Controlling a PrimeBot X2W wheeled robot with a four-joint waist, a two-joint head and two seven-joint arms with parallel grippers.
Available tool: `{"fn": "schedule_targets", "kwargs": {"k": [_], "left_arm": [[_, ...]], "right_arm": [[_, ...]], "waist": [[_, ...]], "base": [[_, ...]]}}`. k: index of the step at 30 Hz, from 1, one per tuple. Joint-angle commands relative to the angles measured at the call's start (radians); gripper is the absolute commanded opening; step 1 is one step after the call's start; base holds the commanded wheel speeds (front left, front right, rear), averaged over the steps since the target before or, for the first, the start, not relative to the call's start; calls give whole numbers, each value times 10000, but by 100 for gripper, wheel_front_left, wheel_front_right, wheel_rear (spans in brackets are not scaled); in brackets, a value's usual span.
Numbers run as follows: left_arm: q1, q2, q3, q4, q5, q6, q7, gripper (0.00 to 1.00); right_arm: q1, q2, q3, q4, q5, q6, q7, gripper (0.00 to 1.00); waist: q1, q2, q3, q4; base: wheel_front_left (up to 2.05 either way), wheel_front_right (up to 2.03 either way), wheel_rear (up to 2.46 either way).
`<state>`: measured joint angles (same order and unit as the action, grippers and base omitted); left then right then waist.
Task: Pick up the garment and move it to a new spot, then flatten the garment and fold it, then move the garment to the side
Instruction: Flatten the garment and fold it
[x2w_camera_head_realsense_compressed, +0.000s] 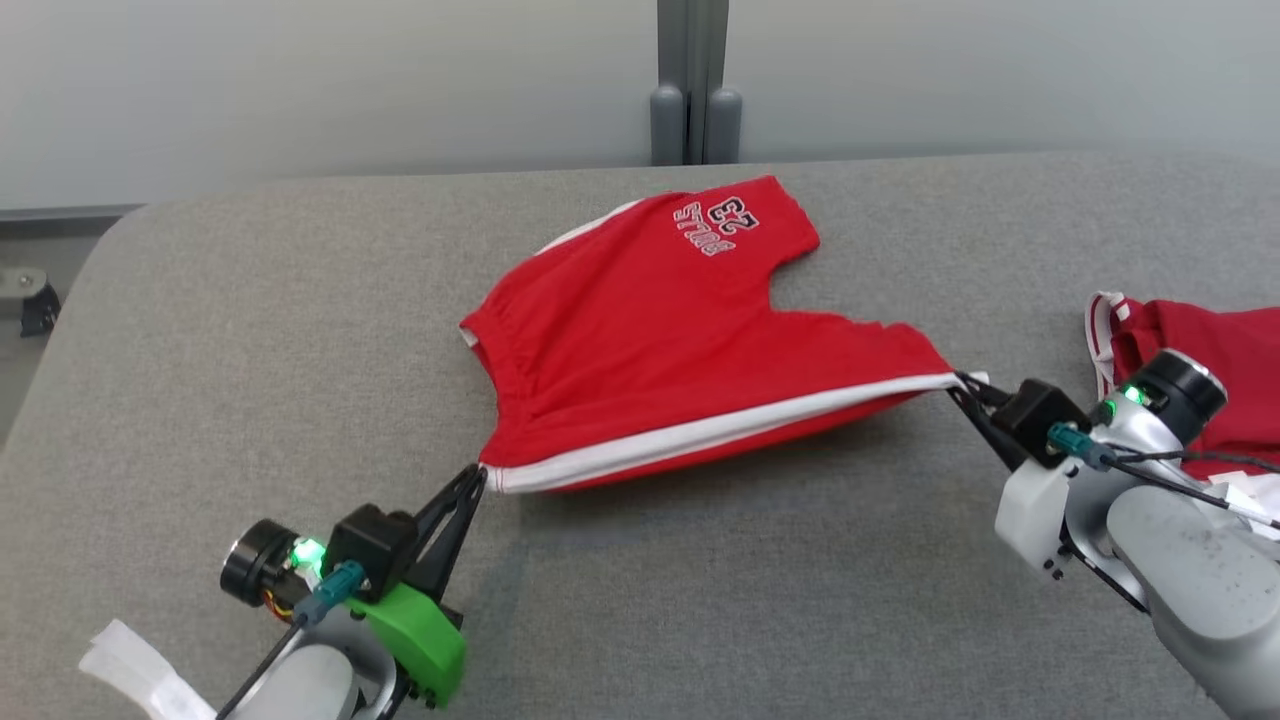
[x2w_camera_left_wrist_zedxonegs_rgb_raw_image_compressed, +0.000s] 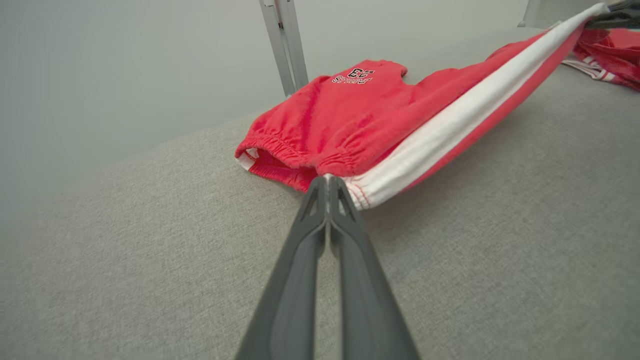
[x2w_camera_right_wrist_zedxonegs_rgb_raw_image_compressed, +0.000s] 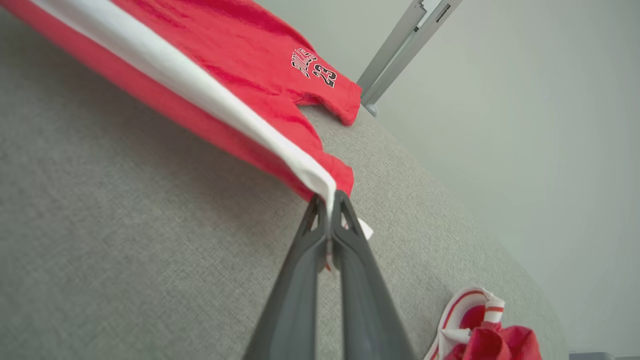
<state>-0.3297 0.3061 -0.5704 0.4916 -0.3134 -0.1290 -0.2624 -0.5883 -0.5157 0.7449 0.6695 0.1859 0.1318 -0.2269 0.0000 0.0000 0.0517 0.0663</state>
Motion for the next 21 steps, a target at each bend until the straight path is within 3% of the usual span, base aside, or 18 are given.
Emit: {"fn": "schedule_targets", "kwargs": {"k": [1,9,21], "left_arm": [[409,258,-75,-112,-132,-11,-28,0],[1479,872,-737,-1045,-527,10,344,0],[2622,1783,-1654,-3041,-1343,9,1310,0]], "right_arm": [[271,-238,263,-183,336,-22,184,0],[966,-1716,1645,-1896,2342,-24,1719,0],[1710,-4087,2634,-4778,4787,-24,4281,0]], "waist": [[0,0,-730,2],[0,0,-1308,19],[0,0,-1588,140]], "base": [[0,0,0],[0,0,0],[0,0,0]]}}
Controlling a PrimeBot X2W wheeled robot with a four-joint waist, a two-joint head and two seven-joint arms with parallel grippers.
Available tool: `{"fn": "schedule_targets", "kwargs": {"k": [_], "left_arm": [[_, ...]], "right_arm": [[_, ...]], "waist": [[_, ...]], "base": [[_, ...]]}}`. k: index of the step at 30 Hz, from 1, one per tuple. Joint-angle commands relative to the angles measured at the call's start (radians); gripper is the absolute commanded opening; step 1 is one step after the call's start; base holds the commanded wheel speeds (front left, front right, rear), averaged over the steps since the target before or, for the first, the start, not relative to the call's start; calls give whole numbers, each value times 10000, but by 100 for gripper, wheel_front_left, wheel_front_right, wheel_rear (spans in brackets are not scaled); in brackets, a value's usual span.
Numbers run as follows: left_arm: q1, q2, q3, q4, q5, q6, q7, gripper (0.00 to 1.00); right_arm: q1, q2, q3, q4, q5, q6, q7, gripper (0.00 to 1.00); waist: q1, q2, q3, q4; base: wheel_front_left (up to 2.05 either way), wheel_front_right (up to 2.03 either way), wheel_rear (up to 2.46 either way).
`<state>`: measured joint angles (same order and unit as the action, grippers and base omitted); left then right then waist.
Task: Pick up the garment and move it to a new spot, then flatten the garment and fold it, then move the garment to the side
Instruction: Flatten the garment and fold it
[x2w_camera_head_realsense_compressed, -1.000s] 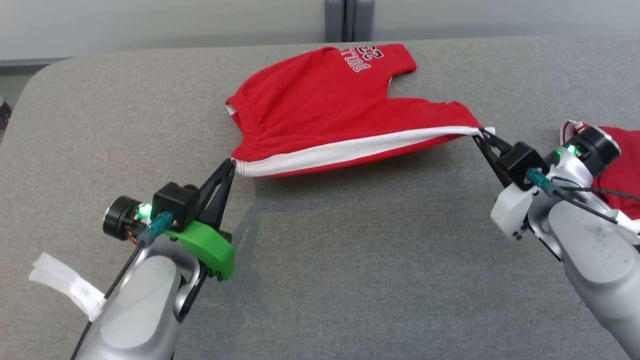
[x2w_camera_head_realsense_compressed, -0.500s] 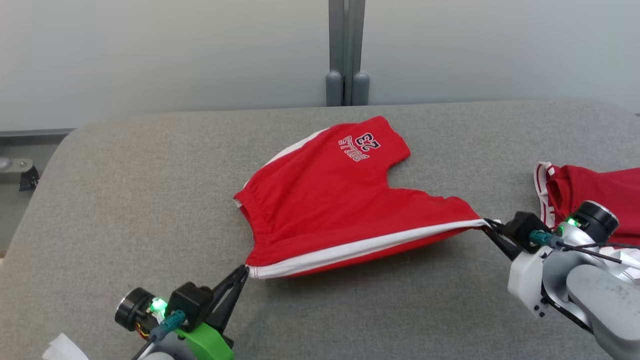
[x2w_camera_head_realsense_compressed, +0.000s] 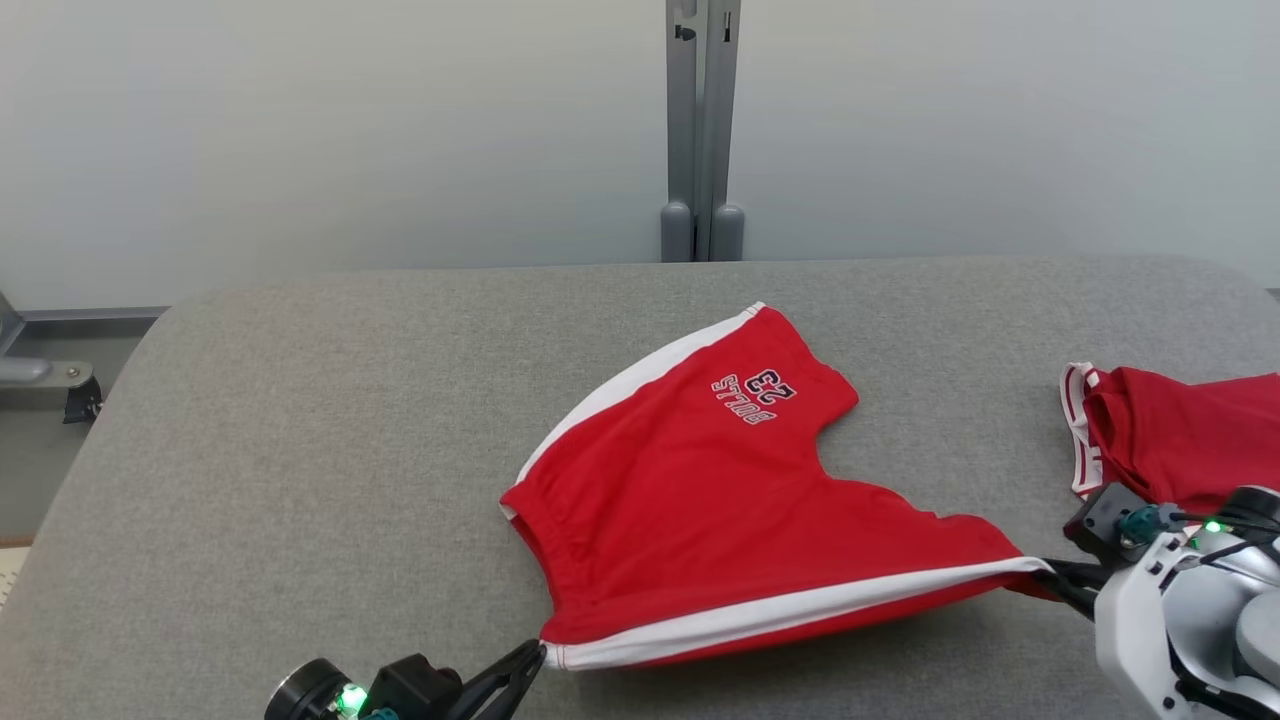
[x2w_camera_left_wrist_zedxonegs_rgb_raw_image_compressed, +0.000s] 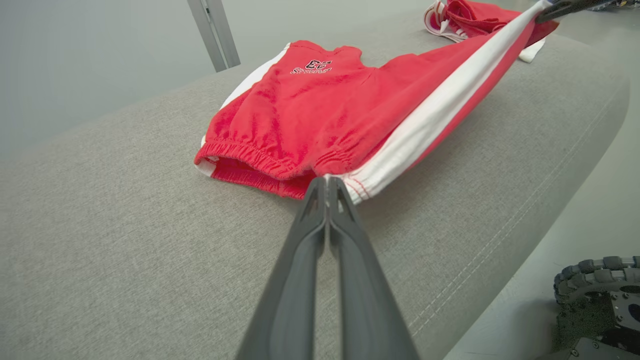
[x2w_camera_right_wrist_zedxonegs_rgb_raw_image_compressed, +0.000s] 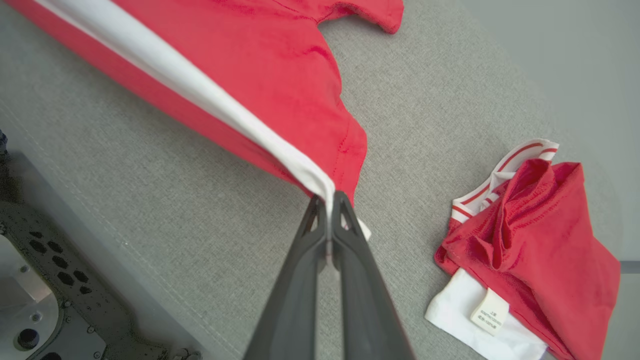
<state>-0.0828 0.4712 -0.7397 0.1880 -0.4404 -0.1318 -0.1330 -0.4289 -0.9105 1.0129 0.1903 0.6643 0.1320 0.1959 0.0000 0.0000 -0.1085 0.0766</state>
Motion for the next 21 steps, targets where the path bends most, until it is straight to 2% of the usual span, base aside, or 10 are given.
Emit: {"fn": "schedule_targets", "kwargs": {"k": [1,5,11,16,21], "left_arm": [[169,199,23,-142,-104,38,88,0],[-35,277,-15,-560,-184,59,292,0],[-806,-39,216,-597,-114,300,393,0],[-1809,-532,295,-245,101,443,300,0],[-2927,-1178,342,455,433,565,-22,0]], "right_arm": [[94,-272,-84,-114,33,-26,169,0],[-141,-546,-356,-672,115,-26,526,0],[-954,-711,-376,-1122,-225,-24,819,0],[-2359,-753,109,-1086,-346,-24,886,0],[-4251,-677,1180,-554,-340,-23,759,0]], "waist": [[0,0,31,66],[0,0,190,234],[0,0,786,641],[0,0,1729,1058],[0,0,2630,1493]], "base": [[0,0,0],[0,0,0],[0,0,0],[0,0,0],[0,0,0]]}}
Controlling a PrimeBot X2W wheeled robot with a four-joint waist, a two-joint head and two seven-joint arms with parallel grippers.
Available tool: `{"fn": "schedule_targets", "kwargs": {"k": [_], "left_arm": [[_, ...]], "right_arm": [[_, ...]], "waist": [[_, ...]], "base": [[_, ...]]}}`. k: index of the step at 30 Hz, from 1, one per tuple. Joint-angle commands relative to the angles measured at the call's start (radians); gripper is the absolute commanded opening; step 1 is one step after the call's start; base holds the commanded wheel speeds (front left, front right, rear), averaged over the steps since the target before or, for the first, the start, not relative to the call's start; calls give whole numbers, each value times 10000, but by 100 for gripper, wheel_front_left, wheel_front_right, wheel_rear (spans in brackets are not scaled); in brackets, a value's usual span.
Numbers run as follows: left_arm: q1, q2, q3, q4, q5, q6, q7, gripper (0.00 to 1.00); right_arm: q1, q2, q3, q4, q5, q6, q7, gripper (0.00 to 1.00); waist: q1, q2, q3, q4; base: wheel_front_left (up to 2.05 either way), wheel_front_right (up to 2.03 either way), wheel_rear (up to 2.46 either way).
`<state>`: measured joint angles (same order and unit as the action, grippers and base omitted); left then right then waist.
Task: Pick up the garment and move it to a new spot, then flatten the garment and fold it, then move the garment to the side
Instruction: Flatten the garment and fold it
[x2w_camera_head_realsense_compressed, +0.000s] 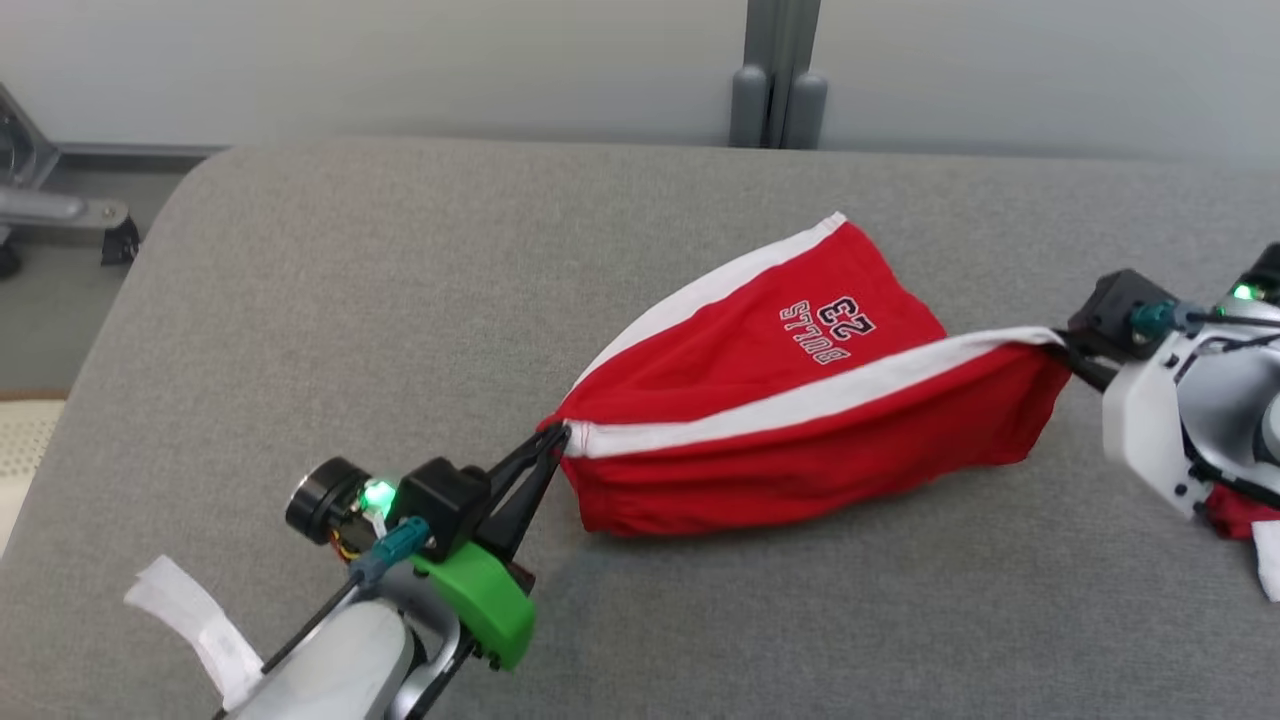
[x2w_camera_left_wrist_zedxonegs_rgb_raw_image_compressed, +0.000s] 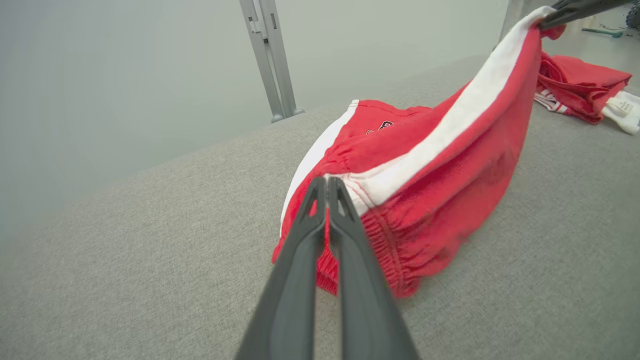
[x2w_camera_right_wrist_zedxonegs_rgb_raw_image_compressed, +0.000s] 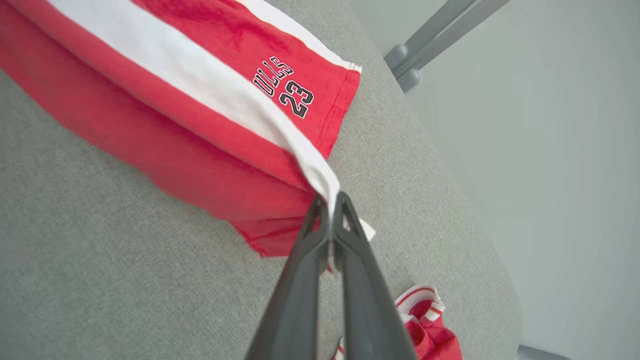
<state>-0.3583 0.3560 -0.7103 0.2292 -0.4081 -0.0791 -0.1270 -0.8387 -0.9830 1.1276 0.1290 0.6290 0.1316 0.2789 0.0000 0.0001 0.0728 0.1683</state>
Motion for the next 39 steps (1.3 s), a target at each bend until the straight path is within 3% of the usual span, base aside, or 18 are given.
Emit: {"fn": "schedule_targets", "kwargs": {"k": [1,8,20,39], "left_arm": [[-349,-141,80,178,105,68,-114,0],[-1591,-981,115,1363,200,135,-524,0],[-2969,-2323,-93,3210,268,8,-1146,0],[-3682,-2955,190,4033,320,38,-1377,0]], "right_arm": [[-492,59,233,187,59,-19,-109,0],[-2680,389,1378,1413,650,-19,-189,0],[-3866,546,1525,2137,314,-19,583,0],[-4653,883,1528,3166,-892,-19,183,0]], "waist": [[0,-1,960,653],[0,-1,1849,1195],[0,-1,3004,1883],[0,-1,3540,2305]], "base": [[0,0,0],[0,0,0],[0,0,0],[0,0,0]]}}
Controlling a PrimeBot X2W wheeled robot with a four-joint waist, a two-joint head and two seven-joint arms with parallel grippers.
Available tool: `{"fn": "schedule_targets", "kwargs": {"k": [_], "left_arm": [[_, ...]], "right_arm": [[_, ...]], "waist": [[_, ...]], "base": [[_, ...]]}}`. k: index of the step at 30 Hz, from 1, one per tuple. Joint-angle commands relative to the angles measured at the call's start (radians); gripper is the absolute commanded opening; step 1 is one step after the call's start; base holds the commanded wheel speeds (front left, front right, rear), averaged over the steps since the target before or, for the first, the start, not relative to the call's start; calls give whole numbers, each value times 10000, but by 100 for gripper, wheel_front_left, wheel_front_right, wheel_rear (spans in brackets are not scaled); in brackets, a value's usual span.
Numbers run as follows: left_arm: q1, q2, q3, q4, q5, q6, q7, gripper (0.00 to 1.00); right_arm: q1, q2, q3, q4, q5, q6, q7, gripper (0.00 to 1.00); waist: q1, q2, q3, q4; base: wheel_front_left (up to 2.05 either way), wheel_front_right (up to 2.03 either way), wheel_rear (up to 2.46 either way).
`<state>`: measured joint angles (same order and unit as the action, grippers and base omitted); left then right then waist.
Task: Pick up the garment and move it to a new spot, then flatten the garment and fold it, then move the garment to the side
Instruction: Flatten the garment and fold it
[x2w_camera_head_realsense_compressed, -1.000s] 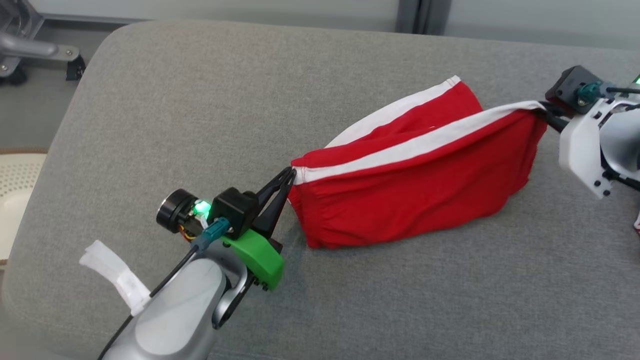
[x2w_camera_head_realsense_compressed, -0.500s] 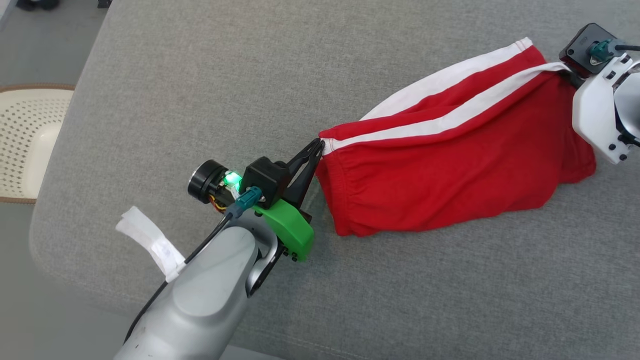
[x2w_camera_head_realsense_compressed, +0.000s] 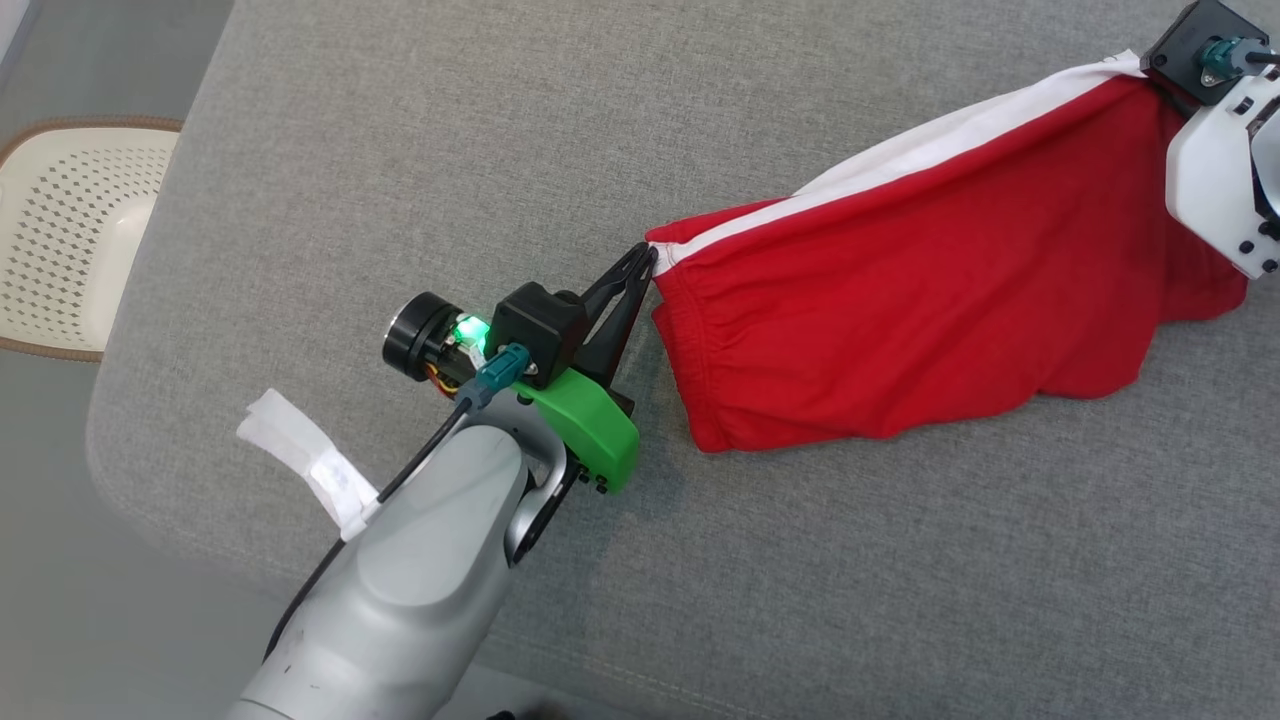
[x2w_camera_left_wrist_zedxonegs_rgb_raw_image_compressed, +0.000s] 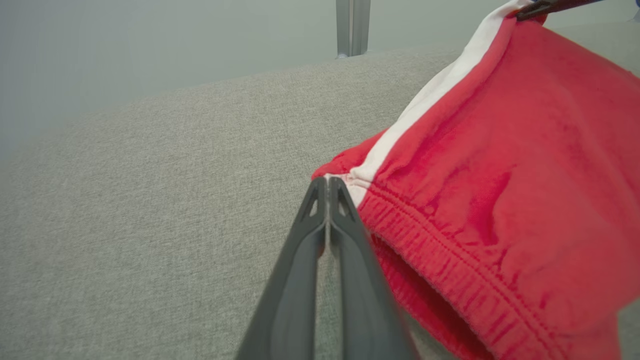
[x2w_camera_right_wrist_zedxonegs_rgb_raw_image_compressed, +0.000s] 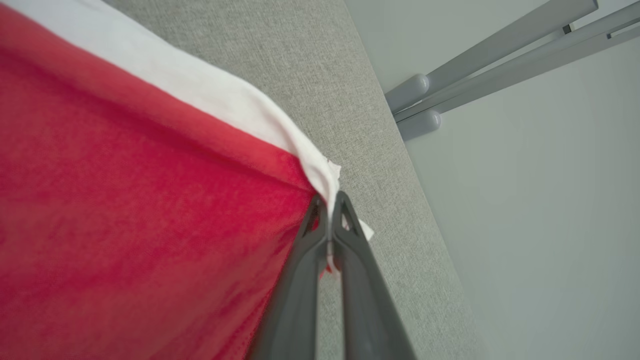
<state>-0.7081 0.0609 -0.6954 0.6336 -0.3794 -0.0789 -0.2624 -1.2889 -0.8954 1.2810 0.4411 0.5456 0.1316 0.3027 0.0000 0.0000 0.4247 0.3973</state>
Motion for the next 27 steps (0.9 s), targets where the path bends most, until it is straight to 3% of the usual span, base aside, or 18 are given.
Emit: {"fn": "schedule_targets", "kwargs": {"k": [1,5,6,7,8,9,15,20,23,27], "left_arm": [[-205,-12,49,-3,41,32,-23,0],[-276,-55,37,109,75,22,-25,0],[-291,-64,25,159,62,29,-25,0],[-296,-68,7,225,38,24,-24,15],[-305,-72,-11,301,-5,13,-24,49],[-314,-75,22,336,-74,19,-24,99],[-303,-92,127,503,-166,105,-14,100],[-31,-77,356,632,-98,213,-15,100],[169,98,631,483,-14,335,-15,100],[756,250,1452,-277,-140,630,-13,100]], "right_arm": [[-149,23,-7,96,-92,-19,-102,0],[-199,110,-7,360,-228,-19,-294,0],[-270,139,-7,450,-281,-19,-417,37],[-314,170,-8,615,-183,-20,-443,100],[-252,236,-5,735,-71,-20,-411,100],[-207,292,-2,790,-53,-19,-402,100],[-304,545,-3,1410,171,-19,-1137,100],[-217,868,-46,2364,1014,-17,-2428,100],[187,1233,-621,3088,1850,-19,-3441,100],[1206,2190,-2080,4062,3342,-17,-5048,100]], "waist": [[0,0,33,22],[0,0,62,62],[0,0,68,62],[0,0,67,58],[0,0,57,46],[0,0,46,31],[0,0,-154,-185],[0,0,-615,-492],[0,0,-1014,-734],[0,0,-1739,-1148]], "base": [[0,0,0],[0,0,0],[0,0,0],[0,0,0],[0,0,0],[0,0,0],[0,0,0],[0,0,0],[0,0,0],[0,0,0]]}}
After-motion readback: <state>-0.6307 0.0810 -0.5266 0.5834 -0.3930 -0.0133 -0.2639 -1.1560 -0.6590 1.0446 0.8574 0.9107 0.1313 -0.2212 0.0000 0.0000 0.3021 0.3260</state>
